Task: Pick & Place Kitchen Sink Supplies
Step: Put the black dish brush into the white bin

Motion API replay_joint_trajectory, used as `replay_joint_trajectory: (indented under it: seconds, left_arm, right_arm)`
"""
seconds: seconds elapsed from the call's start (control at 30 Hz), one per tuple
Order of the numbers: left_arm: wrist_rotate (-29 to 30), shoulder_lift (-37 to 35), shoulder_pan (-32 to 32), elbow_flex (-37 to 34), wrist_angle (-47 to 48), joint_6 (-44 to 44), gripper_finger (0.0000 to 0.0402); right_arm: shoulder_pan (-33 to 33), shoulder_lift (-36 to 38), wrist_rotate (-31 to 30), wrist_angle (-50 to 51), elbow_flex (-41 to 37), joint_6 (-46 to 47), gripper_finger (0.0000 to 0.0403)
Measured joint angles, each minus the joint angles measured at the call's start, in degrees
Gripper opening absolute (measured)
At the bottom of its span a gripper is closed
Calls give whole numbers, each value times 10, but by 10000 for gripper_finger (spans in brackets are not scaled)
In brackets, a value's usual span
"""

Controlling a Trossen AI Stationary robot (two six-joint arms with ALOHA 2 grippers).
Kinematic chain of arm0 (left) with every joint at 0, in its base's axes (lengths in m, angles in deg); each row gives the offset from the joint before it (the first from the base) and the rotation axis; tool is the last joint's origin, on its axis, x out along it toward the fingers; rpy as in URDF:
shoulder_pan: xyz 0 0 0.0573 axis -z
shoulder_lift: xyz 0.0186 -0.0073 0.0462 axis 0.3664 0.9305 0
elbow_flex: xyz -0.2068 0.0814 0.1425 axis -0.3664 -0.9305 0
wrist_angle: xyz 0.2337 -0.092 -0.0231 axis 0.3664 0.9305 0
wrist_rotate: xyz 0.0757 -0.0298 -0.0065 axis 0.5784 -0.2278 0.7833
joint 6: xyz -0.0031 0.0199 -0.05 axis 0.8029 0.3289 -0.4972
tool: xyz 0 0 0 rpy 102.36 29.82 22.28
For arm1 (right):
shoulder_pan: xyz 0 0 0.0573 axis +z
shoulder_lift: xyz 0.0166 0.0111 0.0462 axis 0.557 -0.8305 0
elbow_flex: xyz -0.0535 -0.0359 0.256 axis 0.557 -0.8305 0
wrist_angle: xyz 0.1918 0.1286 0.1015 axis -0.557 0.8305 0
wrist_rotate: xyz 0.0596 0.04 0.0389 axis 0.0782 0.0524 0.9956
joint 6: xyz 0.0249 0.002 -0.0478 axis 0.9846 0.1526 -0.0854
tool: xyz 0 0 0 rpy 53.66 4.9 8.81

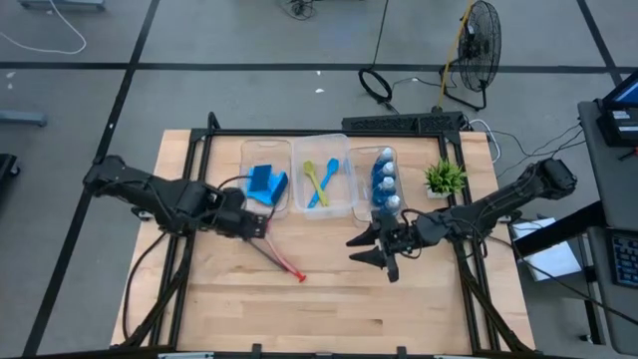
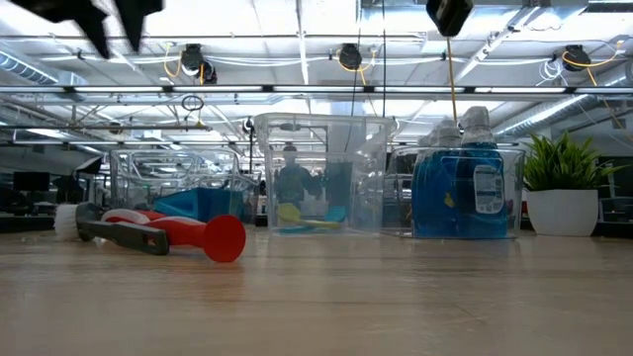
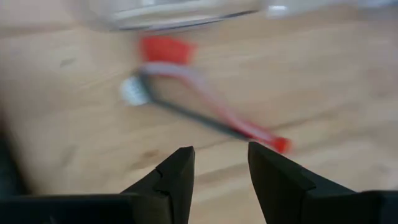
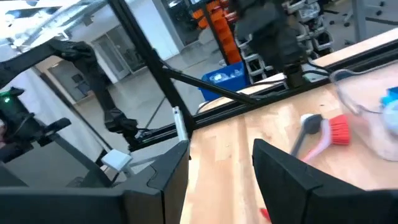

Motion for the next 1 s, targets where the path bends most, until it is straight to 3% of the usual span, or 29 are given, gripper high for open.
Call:
replay_joint_trajectory:
  seconds: [0.2, 0.73, 0.87, 1.0]
  left_arm:
    - [0, -4, 31, -65, 22, -103, 152]
    - [-25, -42, 16, -146, -93, -134, 152]
    - [-44, -42, 21, -168, -155, -147, 152]
    - [-17, -42, 37, -196, -235, -183, 152]
  right_arm:
    - [-38, 45, 0, 108, 0, 0, 167]
    - [-130, 231, -2, 313, 0, -137, 167]
    - [-143, 267, -2, 356, 0, -152, 167]
    - [-146, 307, 0, 392, 0, -154, 167]
